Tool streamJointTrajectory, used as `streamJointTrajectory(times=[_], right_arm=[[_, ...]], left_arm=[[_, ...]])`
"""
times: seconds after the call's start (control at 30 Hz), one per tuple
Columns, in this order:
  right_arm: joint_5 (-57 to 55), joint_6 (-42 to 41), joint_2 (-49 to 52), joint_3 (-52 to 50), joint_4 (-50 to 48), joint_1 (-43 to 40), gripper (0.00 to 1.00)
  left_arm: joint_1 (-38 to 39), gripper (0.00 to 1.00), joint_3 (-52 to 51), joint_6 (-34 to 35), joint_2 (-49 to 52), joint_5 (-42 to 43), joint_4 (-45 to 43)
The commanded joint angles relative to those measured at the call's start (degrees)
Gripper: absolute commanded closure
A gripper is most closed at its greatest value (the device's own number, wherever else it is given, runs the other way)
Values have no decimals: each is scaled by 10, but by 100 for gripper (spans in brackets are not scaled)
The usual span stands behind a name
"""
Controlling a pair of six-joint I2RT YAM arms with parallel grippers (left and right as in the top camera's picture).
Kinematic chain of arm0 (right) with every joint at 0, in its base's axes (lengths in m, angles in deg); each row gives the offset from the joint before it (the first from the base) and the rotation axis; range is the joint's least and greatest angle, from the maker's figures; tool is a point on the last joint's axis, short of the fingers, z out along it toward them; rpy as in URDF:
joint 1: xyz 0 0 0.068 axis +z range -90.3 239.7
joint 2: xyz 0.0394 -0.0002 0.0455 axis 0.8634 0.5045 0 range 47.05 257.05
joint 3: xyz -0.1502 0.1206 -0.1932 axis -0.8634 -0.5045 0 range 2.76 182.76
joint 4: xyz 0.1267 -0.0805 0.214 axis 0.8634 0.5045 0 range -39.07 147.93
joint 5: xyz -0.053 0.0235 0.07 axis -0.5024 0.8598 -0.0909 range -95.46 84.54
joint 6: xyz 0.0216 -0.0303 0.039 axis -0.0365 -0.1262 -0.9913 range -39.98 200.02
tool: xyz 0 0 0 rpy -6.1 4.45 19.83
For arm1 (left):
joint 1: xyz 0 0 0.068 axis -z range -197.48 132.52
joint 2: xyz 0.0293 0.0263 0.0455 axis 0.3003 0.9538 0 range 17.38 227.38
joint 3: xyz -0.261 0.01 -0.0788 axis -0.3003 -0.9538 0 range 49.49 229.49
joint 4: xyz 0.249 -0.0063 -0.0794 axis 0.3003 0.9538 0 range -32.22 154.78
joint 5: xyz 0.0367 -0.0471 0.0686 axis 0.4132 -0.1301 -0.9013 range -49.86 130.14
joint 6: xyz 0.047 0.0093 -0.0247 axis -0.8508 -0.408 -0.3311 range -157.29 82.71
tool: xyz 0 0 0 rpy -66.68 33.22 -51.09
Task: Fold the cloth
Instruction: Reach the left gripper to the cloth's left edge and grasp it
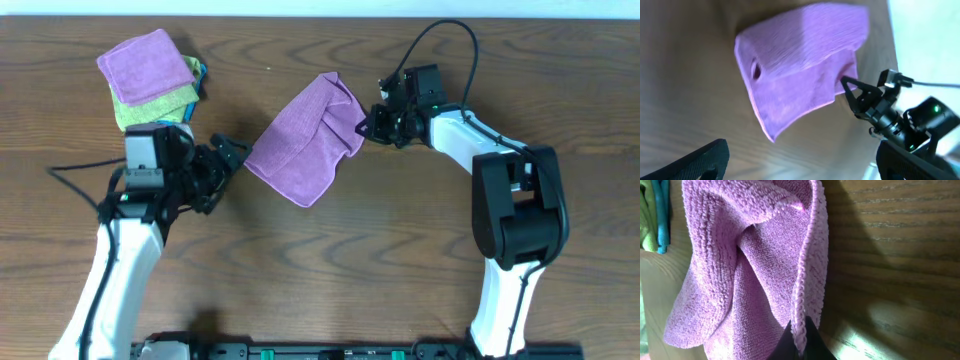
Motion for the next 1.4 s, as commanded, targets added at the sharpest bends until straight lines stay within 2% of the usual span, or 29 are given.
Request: streamJointTrajectory(times=[0.0, 0.1, 0.27, 1.0, 1.37], right_arm=[[9, -7, 10, 3, -1, 5, 99], [9, -7, 10, 3, -1, 5, 99], [9, -7, 10, 3, -1, 5, 99], [9, -6, 10, 3, -1, 4, 99], [9, -6, 10, 3, -1, 4, 99]], left_arm=[[4, 5, 9, 103, 40, 54, -9], [16, 5, 9, 150, 79, 70, -18], [55, 5, 9, 176, 136, 112, -81], [156, 2, 9, 318, 289, 122, -176], [165, 0, 9, 338, 321, 111, -200]])
